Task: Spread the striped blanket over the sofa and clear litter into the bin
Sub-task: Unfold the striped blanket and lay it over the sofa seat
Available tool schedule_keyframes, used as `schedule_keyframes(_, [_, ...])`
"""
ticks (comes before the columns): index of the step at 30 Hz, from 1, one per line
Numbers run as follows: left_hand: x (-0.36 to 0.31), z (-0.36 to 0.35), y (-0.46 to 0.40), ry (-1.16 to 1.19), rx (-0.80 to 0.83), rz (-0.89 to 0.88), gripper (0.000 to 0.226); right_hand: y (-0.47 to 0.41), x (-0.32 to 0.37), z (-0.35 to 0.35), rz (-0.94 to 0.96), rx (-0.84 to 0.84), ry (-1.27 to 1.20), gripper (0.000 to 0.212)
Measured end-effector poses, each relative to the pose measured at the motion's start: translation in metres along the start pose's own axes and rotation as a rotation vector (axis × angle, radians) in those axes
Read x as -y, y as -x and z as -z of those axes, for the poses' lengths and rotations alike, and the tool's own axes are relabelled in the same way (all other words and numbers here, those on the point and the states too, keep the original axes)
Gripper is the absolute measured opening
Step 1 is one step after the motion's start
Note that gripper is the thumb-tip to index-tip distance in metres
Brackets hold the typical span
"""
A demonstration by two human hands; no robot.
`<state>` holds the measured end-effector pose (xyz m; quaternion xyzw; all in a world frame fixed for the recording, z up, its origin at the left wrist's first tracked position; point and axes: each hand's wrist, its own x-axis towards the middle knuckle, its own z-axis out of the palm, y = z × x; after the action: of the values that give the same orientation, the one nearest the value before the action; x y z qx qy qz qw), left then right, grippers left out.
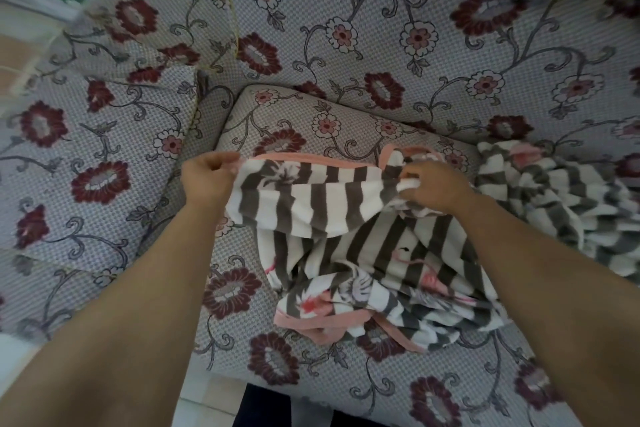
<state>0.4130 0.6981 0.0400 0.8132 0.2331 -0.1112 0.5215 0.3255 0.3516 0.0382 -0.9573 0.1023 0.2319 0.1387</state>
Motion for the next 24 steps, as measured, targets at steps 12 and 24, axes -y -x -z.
schedule_keyframes(12, [-0.047, 0.086, -0.006, -0.940, -0.067, -0.549, 0.025, 0.031, 0.032, 0.077, -0.017, 0.523, -0.065, 0.028])
schedule_keyframes(24, [-0.076, 0.091, -0.070, -0.950, -0.086, -0.191, 0.024, -0.010, 0.042, 0.055, -0.102, 0.291, -0.403, 0.020])
